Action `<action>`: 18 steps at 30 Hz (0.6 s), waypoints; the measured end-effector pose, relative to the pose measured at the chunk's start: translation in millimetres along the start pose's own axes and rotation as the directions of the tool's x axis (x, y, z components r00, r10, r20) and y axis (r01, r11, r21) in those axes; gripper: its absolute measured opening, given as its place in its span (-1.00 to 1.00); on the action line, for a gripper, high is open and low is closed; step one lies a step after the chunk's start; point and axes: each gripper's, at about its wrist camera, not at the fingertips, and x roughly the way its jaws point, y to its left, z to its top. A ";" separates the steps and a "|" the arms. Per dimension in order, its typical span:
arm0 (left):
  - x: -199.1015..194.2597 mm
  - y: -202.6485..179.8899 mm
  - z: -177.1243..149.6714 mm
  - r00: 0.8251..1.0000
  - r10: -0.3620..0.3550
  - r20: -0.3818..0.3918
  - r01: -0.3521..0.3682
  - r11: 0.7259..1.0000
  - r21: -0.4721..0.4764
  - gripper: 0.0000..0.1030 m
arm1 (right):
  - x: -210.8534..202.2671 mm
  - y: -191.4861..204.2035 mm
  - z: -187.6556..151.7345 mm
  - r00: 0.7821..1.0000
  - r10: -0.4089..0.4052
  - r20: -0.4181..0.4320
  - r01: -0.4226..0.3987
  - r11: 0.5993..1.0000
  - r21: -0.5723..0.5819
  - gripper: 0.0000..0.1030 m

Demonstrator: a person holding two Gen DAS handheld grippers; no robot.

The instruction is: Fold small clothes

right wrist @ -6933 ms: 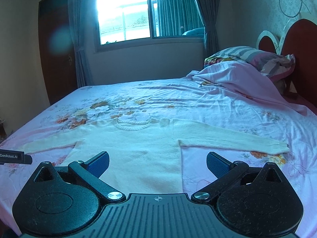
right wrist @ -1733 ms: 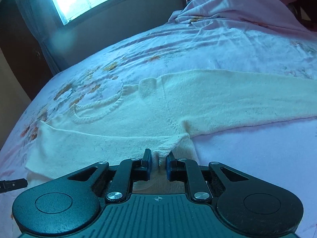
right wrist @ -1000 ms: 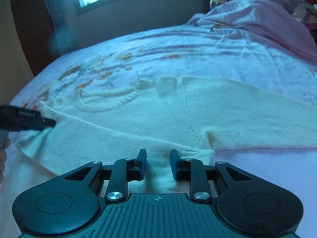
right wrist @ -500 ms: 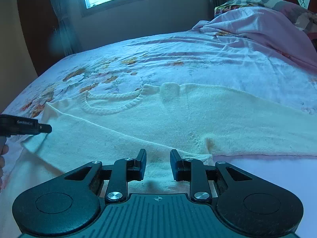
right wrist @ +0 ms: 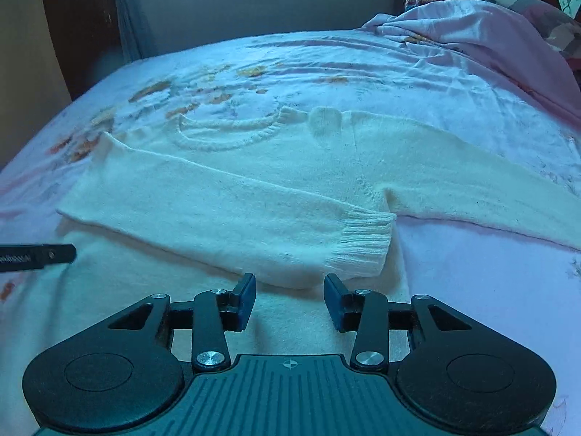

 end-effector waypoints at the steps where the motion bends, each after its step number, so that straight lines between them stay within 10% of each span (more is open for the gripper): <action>1: -7.6 -2.8 -4.5 1.000 -0.002 0.006 0.002 1.000 0.008 -0.10 | -7.0 1.1 -1.5 1.000 -0.004 0.012 0.004 1.000 -0.007 -0.19; 6: -17.0 -10.2 -31.4 0.999 -0.012 -0.033 0.012 1.000 0.009 -0.03 | -9.7 -1.6 -26.5 0.996 -0.033 -0.081 0.031 0.999 -0.025 -0.19; 18: -37.5 -49.5 -18.7 0.997 -0.083 -0.003 0.083 0.996 -0.020 0.03 | -52.9 -77.4 -8.6 0.994 -0.106 0.005 0.104 0.985 0.137 -0.19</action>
